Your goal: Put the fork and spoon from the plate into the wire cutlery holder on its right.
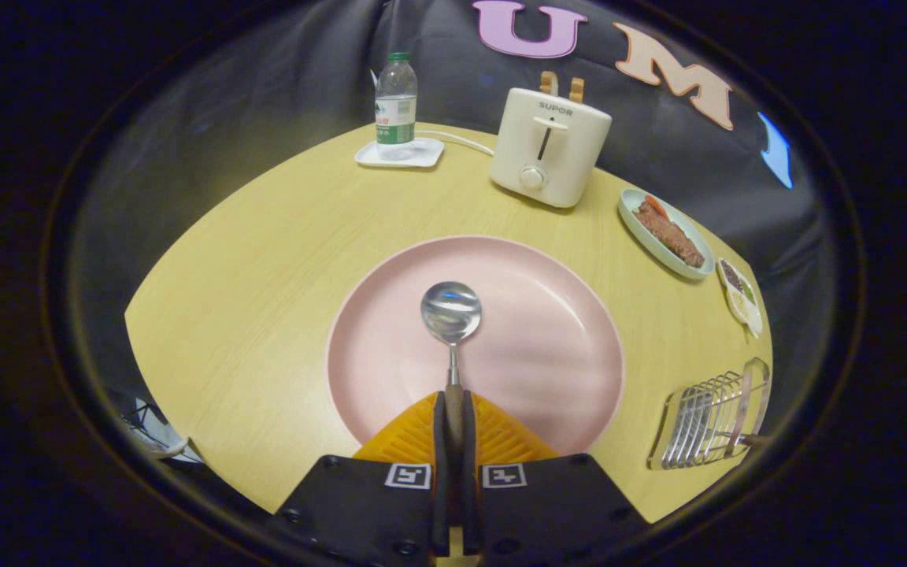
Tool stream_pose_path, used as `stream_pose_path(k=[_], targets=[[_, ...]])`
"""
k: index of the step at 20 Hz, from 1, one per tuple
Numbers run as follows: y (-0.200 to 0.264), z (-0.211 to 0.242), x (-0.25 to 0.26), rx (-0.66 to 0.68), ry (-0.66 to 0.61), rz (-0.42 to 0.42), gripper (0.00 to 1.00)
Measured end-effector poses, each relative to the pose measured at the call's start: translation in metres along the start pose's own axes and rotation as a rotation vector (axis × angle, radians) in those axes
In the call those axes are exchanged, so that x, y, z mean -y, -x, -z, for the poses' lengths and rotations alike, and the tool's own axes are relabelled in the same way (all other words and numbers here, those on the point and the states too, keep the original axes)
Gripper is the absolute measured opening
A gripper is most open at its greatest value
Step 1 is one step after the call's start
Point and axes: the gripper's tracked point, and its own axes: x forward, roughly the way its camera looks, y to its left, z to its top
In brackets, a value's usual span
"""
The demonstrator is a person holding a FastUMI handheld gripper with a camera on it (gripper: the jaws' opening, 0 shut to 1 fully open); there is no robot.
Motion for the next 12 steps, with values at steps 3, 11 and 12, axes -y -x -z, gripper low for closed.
stream_pose_path(k=[3, 11, 12], targets=[[0.003, 0.000, 0.010, -0.021, 0.019, -0.007, 0.10], [0.028, -0.006, 0.039, -0.033, 0.055, -0.057, 0.10], [0.033, -0.006, 0.045, -0.034, 0.068, -0.056, 0.09]])
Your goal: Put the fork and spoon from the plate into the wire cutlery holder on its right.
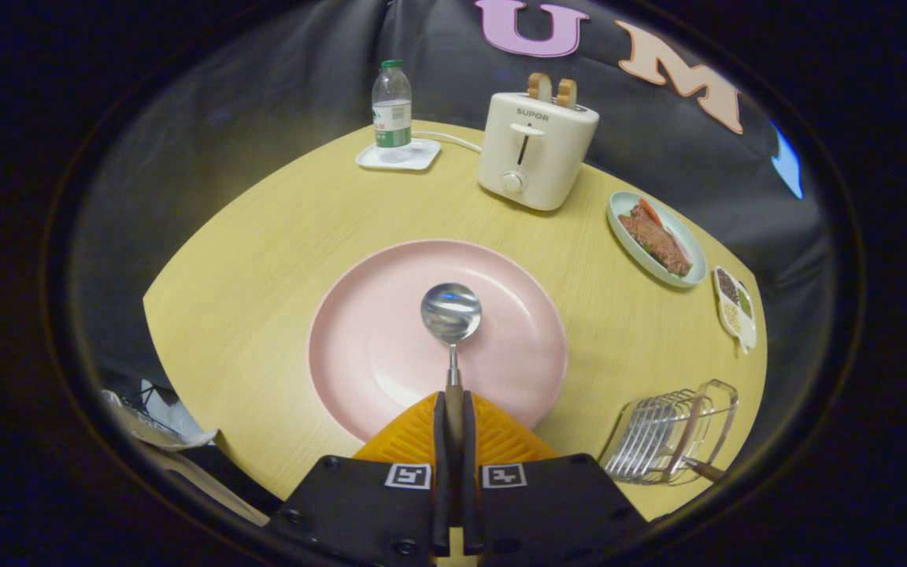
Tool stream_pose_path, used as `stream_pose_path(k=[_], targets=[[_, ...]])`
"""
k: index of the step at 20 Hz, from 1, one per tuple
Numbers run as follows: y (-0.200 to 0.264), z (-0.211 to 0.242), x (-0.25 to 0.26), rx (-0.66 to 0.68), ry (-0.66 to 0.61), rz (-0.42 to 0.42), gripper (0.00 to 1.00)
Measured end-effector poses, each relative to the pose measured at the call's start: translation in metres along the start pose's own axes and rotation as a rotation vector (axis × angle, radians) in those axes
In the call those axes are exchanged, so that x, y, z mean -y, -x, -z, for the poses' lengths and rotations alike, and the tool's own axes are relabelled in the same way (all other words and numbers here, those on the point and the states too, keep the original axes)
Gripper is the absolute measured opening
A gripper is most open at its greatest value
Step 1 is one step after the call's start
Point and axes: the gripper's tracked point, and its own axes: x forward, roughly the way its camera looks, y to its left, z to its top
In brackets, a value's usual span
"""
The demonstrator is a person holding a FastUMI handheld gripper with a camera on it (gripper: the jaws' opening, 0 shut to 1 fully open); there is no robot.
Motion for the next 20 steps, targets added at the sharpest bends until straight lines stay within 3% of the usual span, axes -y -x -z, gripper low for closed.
stream_pose_path(k=[7, 20], targets=[[0.041, 0.004, 0.042, -0.029, 0.055, -0.010, 0.10], [0.094, 0.025, 0.142, -0.118, 0.120, 0.055, 0.10]])
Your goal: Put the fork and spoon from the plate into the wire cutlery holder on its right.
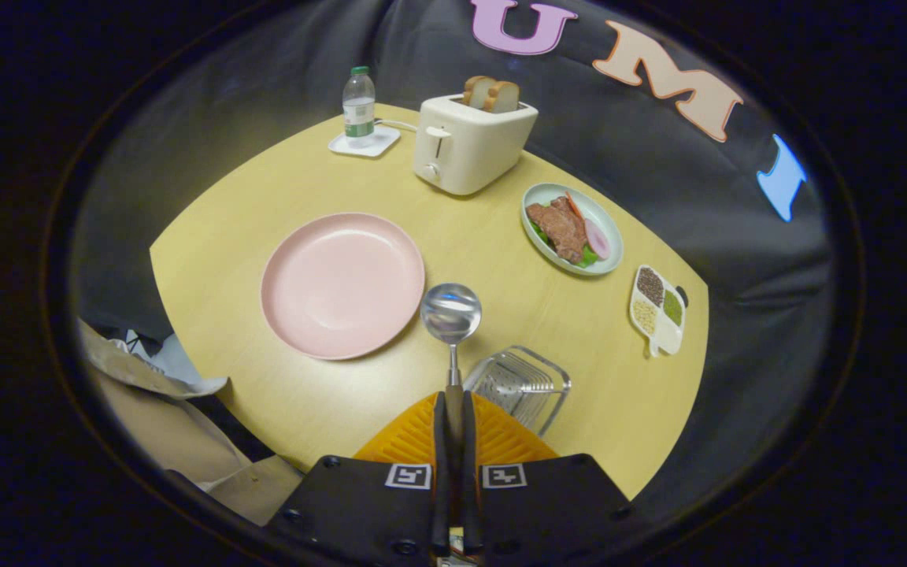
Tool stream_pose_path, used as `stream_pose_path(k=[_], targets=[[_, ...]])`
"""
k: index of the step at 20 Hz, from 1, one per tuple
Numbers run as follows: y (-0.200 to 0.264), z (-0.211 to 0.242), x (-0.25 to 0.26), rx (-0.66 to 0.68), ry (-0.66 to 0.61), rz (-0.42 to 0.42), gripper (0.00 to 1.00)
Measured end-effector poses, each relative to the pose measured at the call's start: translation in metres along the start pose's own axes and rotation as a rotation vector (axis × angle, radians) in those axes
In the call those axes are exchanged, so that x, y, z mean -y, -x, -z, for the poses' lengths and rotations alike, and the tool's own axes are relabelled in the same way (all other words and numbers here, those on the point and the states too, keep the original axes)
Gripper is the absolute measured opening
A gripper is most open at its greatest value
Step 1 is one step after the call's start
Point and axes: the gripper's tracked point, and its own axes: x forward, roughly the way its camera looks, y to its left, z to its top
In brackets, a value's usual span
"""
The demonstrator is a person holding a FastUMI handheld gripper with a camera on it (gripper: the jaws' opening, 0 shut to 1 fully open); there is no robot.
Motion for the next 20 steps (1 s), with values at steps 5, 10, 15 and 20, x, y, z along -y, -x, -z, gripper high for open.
stream_pose_path(k=[5, 10, 15, 20], targets=[[0.015, 0.024, 0.035, -0.079, 0.067, 0.019, 0.10], [0.020, 0.040, 0.049, -0.154, 0.104, 0.010, 0.09], [0.012, 0.050, 0.053, -0.246, 0.110, -0.014, 0.10], [0.004, 0.050, 0.053, -0.314, 0.090, -0.019, 0.09]])
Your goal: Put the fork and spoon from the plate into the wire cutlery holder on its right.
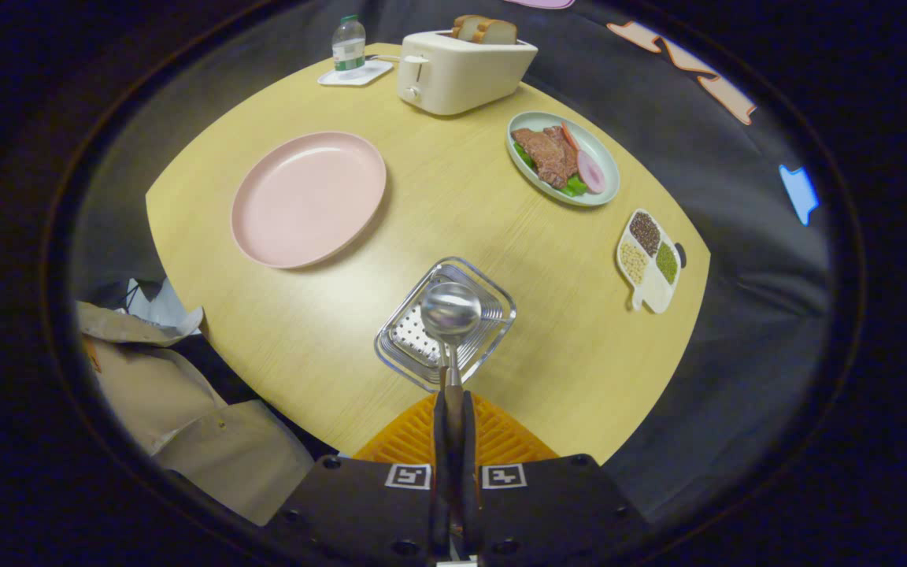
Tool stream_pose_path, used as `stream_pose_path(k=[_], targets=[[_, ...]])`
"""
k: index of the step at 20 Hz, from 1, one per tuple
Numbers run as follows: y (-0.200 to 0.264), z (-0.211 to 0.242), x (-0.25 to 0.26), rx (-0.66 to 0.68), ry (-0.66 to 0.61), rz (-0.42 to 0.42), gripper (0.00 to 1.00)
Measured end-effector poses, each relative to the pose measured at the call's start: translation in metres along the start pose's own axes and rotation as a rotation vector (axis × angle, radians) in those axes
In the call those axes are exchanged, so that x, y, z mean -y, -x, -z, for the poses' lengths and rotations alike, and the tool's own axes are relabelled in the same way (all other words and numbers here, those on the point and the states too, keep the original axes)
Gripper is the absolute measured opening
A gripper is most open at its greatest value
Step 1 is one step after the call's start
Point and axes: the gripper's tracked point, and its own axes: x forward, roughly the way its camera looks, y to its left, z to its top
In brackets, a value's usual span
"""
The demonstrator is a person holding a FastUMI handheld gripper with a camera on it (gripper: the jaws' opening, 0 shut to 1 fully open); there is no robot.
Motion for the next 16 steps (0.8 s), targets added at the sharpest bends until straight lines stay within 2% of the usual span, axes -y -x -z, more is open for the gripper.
stream_pose_path(k=[9, 13, 14, 15, 16], targets=[[-0.008, -0.013, -0.009, -0.004, 0.010, -0.010, 0.14], [-0.007, -0.019, -0.010, 0.022, -0.006, -0.006, 0.20], [-0.007, -0.021, -0.009, 0.033, -0.012, 0.001, 0.29], [-0.004, -0.023, -0.009, 0.045, -0.023, 0.002, 0.28], [-0.003, -0.024, -0.009, 0.061, -0.034, 0.005, 0.34]])
